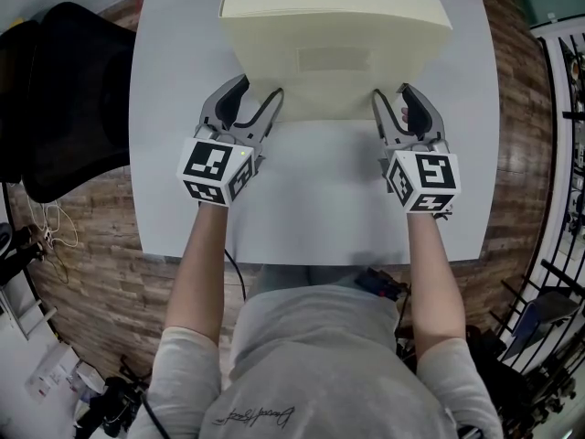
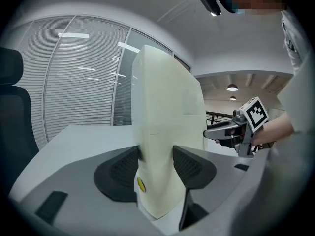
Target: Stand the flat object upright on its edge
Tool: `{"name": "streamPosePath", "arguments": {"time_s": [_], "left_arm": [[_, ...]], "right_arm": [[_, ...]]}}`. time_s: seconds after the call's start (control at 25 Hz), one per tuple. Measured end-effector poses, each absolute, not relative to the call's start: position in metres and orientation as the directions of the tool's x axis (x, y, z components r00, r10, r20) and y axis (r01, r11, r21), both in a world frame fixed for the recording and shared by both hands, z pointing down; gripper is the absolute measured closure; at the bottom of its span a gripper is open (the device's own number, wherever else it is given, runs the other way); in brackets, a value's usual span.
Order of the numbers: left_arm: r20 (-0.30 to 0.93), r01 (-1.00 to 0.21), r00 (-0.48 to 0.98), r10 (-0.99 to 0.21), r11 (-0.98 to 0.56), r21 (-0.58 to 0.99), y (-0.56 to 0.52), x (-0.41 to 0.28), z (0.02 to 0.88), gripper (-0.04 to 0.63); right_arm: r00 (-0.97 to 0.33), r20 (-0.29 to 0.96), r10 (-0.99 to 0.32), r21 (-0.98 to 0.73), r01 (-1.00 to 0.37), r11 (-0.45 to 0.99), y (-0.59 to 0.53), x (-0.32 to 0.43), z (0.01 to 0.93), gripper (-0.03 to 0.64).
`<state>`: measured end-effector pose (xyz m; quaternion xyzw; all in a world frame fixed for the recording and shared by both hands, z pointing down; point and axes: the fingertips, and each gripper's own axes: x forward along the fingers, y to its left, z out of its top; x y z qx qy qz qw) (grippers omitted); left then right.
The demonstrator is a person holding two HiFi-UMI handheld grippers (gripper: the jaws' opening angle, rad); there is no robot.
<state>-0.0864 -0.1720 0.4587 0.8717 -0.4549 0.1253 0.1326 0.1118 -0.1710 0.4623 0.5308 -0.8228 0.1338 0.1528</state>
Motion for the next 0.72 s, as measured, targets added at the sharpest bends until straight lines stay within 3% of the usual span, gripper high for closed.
{"name": "streamPosePath", "arguments": {"time_s": [0.72], "left_arm": [[0.394,-0.834,0.535,-0.747,-0.543,0.103,-0.153,-0.089,0.464,0.362]], "right_arm": [[-0.412,0.432,-0.802,-0.078,-0.903,0.422,-0.152,0.109,0.469,0.407]]}}
